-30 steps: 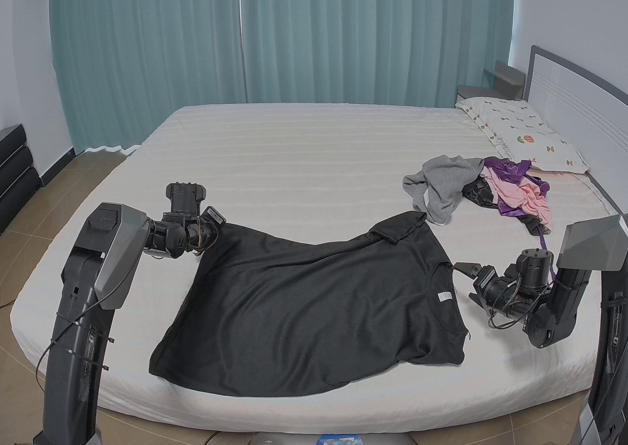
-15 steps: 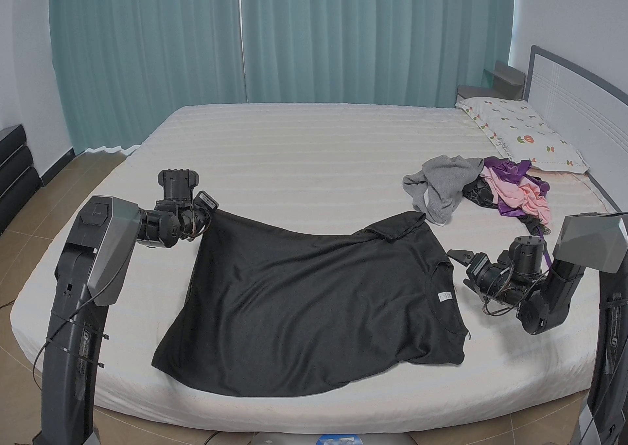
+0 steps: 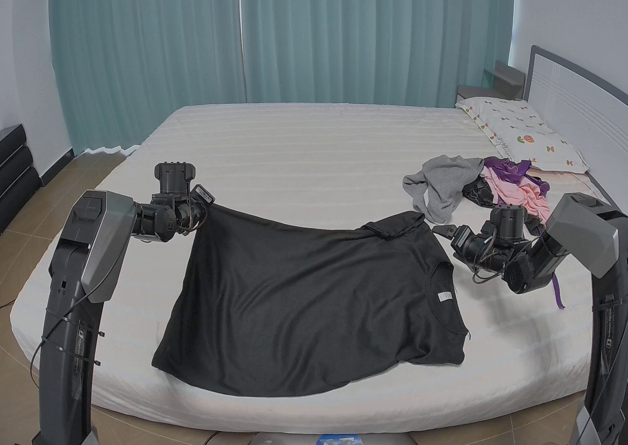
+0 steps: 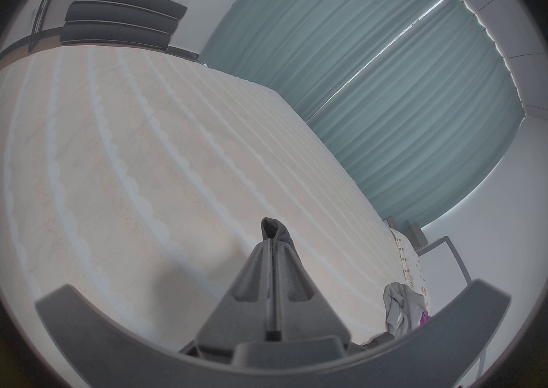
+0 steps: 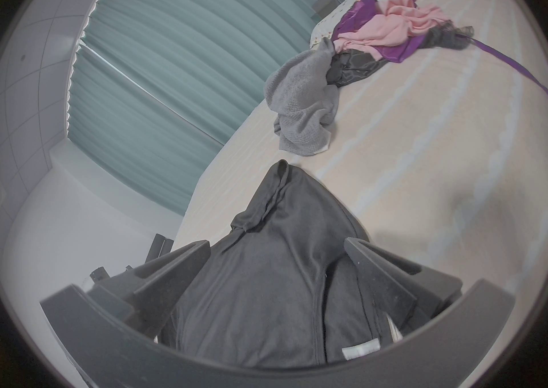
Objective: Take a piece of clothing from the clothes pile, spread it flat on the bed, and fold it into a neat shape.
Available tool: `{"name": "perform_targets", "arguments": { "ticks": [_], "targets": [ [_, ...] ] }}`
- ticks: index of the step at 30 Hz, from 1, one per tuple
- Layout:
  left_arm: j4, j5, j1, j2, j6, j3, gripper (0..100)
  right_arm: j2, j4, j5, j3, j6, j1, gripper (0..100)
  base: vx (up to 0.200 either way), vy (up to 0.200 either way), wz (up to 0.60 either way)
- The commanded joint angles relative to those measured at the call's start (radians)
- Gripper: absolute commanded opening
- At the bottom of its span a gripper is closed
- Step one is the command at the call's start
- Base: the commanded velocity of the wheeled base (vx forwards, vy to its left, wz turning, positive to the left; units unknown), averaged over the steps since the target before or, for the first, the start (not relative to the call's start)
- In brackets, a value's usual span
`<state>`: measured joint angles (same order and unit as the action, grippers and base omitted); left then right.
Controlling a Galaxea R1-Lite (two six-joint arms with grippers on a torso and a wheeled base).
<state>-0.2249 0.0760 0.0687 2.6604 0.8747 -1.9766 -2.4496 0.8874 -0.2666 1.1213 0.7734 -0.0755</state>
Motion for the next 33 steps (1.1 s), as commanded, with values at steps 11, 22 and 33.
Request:
{"name": "perform_targets", "arguments": {
  "ticks": [11, 22, 33],
  "targets": [
    [0.006, 0.015, -0.001, -0.025, -0.002, 0.05, 0, -0.2, -0.231, 0.007, 0.391, -0.034, 0.002, 100, 0.0, 0.0, 0.0],
    [0.004, 0.015, -0.001, -0.025, 0.003, 0.068, 0, -0.286, -0.245, 0.052, 0.509, -0.051, 0.005, 100, 0.0, 0.0, 0.0],
    [0.004, 0.013, -0.001, -0.025, 0.007, 0.068, 0, -0.325, -0.292, 0.075, 0.577, -0.059, -0.003, 0, 0.0, 0.0, 0.0]
  ]
}}
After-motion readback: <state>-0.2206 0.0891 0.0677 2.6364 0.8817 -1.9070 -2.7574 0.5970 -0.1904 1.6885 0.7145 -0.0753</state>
